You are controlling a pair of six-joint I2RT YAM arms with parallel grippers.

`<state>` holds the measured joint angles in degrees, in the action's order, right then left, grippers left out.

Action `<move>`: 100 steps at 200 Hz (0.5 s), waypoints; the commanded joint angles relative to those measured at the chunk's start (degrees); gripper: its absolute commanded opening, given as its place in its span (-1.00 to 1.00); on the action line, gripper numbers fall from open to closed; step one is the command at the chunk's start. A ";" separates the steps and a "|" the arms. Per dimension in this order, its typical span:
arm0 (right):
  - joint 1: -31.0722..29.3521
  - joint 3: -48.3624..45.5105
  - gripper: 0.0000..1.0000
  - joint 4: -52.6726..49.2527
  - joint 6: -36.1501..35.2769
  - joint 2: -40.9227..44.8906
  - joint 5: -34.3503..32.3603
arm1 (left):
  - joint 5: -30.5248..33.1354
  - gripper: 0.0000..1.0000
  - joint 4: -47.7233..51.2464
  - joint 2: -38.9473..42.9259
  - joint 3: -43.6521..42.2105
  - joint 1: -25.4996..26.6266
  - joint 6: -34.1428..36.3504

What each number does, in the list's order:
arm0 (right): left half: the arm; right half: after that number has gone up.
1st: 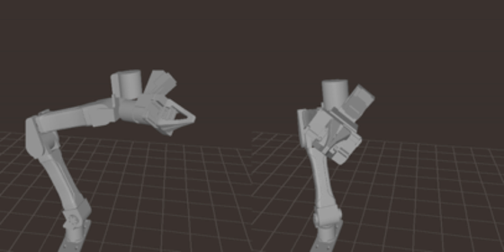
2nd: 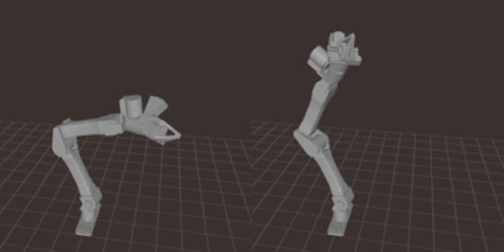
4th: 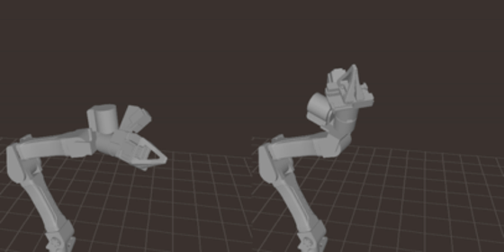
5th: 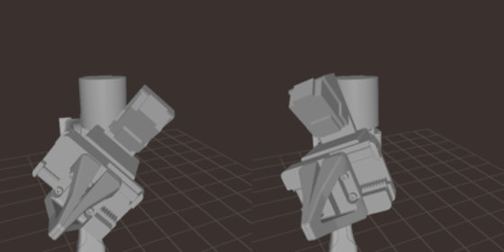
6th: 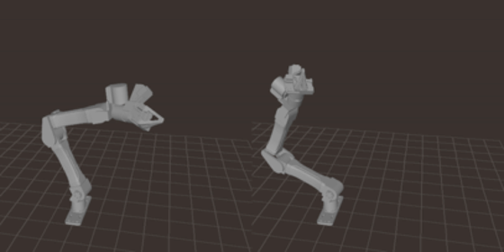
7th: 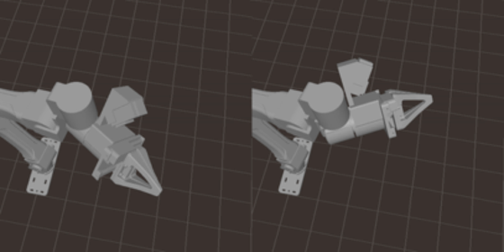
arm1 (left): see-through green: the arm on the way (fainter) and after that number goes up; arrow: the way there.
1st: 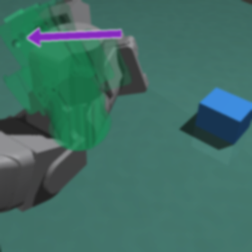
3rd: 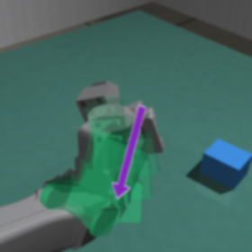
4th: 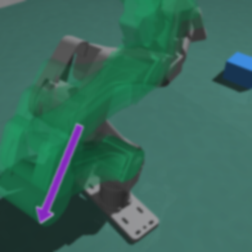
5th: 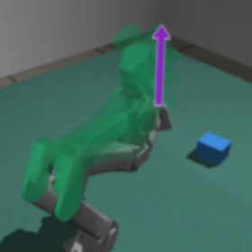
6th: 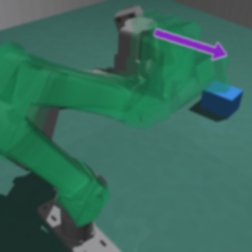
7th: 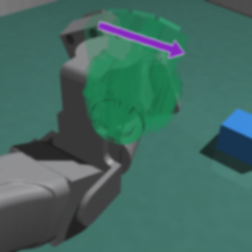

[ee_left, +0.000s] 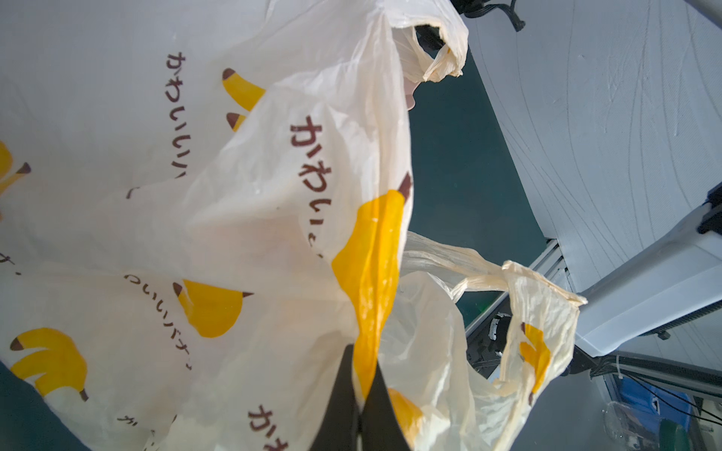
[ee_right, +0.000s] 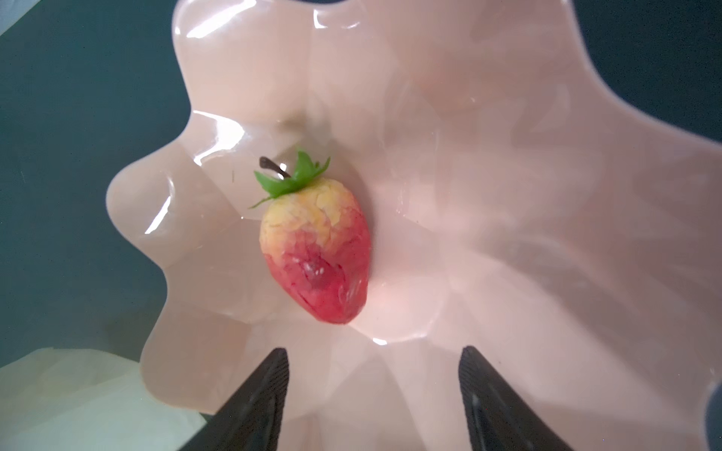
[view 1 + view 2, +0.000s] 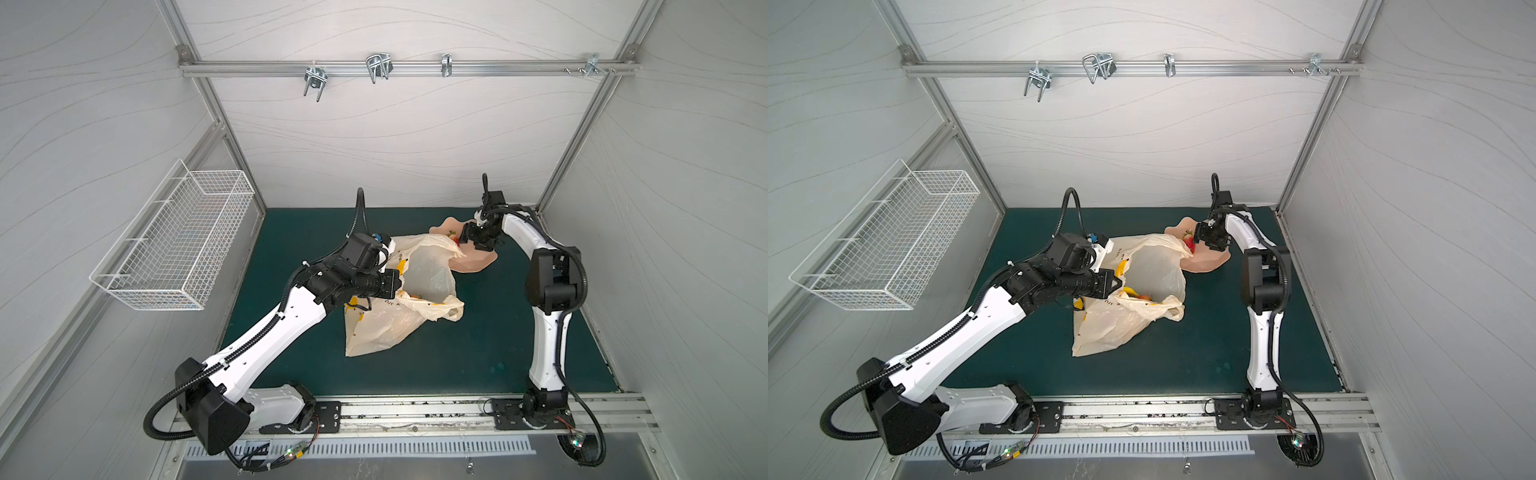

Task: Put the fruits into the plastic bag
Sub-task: 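Move the right gripper over the bowl toward the last strawberry, then lower the right gripper and close it on the strawberry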

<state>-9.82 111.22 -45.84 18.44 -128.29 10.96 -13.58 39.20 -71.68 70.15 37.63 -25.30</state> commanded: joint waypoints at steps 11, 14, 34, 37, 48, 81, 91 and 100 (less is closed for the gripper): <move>-1.96 5.53 0.41 -2.84 -0.76 -4.05 0.18 | 1.13 -1.00 -0.07 1.26 0.87 0.22 -0.67; -2.12 5.79 0.41 -2.87 -0.77 -4.38 0.12 | 1.11 -1.00 -0.03 1.28 0.91 0.27 -0.71; -3.03 7.96 0.41 -3.27 -0.75 -6.40 -0.03 | 1.23 -1.00 0.08 1.28 0.78 0.29 -0.88; -3.15 8.26 0.41 -3.38 -0.77 -6.70 -0.01 | 1.24 -1.00 0.14 1.28 0.78 0.27 -0.89; -3.56 9.57 0.41 -3.93 -0.75 -8.00 -0.27 | 1.39 -1.00 0.19 1.36 0.78 0.23 -0.89; -3.97 12.47 0.40 -4.61 -0.11 -10.60 -0.47 | 1.64 -1.00 0.53 1.45 0.79 0.28 -0.98; -4.05 13.13 0.39 -4.60 -0.15 -11.12 -0.91 | 1.91 -1.00 0.59 1.61 0.70 0.27 -0.98; -4.06 13.98 0.37 -5.23 -0.27 -11.60 -1.53 | 2.10 -1.00 0.70 1.72 0.52 0.25 -1.11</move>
<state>-13.78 122.76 -48.05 18.52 -137.99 10.90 -12.60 40.07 -71.55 70.15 37.63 -25.80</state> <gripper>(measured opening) 0.693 0.047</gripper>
